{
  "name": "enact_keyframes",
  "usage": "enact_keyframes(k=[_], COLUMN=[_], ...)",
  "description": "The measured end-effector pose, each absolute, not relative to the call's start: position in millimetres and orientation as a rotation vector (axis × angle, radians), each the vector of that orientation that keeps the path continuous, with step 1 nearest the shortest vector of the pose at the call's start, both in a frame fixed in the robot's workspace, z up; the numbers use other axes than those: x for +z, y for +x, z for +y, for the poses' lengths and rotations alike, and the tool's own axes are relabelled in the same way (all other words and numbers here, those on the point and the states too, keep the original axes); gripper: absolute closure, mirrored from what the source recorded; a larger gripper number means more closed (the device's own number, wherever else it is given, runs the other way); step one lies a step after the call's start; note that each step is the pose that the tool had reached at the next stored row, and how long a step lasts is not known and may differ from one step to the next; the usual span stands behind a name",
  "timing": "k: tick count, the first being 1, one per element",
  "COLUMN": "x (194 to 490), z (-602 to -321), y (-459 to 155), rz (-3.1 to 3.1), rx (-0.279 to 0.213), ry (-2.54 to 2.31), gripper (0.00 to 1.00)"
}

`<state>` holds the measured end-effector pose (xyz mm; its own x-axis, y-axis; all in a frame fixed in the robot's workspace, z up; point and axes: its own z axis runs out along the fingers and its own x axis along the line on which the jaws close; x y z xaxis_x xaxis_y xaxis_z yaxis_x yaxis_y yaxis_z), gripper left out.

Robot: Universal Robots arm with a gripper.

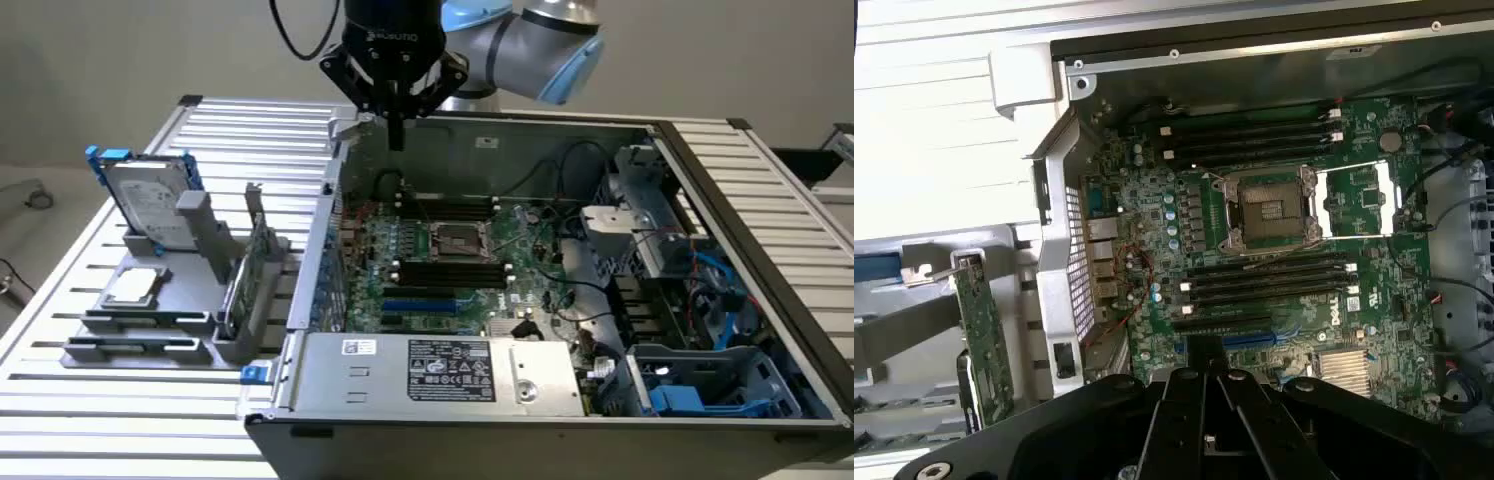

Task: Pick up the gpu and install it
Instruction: 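Reach for the gpu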

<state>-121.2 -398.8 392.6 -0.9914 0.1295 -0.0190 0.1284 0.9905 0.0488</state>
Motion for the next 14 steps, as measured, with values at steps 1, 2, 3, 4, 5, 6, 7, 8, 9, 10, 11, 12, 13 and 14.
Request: enact_keyframes(k=[1, 2, 3, 4, 5, 6, 7, 8, 9, 10, 11, 12, 13, 14], x=[393, 393, 393, 393, 393, 393, 393, 393, 393, 393, 393, 393, 393, 392], z=[-399, -399, -399, -399, -399, -399, -399, -399, -399, -399, -399, -398, -398, -398], y=[-121, -121, -121, -121, -121, -121, -121, -121, -122, -124, -128, -132, -136, -141], rz=[3.112, 3.112, 3.112, 3.112, 3.112, 3.112, 3.112, 3.112, 3.112, 3.112, 3.112, 3.112, 3.113, 3.114], rx=[0.074, 0.074, 0.074, 0.074, 0.074, 0.074, 0.074, 0.074, 0.074, 0.073, 0.073, 0.074, 0.074, 0.074], ry=[0.202, 0.203, 0.203, 0.204, 0.204, 0.205, 0.205, 0.206, 0.206, 0.206, 0.206, 0.206, 0.206, 0.206], gripper=[0.89, 0.89, 0.89, 0.89, 0.89, 0.89, 0.89, 0.89, 0.89, 0.89, 0.89, 0.89, 0.89, 0.89])
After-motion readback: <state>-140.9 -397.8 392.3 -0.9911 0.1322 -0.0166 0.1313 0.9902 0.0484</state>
